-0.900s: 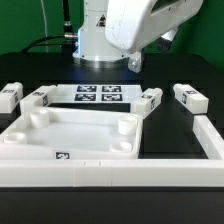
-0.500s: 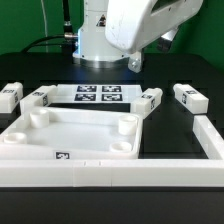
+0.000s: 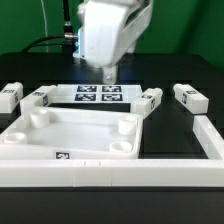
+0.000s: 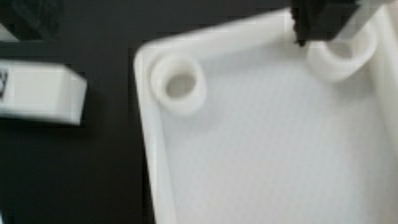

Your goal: Assemble desk

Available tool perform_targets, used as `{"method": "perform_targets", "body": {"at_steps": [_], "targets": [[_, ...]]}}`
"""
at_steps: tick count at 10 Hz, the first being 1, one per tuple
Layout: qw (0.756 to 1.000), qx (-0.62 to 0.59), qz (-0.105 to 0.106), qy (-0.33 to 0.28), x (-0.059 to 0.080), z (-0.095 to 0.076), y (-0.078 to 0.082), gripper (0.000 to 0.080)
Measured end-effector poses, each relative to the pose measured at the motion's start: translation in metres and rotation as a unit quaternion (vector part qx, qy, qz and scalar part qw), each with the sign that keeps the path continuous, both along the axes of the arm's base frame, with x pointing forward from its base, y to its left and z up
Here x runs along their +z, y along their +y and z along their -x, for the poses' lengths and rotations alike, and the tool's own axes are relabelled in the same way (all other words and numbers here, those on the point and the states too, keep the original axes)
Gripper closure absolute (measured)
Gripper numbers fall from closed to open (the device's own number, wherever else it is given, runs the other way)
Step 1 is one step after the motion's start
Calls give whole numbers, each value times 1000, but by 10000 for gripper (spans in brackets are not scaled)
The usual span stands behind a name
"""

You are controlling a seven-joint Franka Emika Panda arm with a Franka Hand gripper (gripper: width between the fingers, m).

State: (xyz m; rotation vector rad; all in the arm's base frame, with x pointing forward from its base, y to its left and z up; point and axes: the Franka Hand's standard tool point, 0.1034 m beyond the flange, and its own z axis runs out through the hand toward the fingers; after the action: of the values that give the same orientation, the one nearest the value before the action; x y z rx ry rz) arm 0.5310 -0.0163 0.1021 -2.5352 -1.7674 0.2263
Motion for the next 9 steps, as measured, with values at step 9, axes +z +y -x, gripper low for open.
{"method": "perform_targets", "body": {"at_steps": [9], "targets": [[999,44,-26,-12,-54,11,-13,150]]}}
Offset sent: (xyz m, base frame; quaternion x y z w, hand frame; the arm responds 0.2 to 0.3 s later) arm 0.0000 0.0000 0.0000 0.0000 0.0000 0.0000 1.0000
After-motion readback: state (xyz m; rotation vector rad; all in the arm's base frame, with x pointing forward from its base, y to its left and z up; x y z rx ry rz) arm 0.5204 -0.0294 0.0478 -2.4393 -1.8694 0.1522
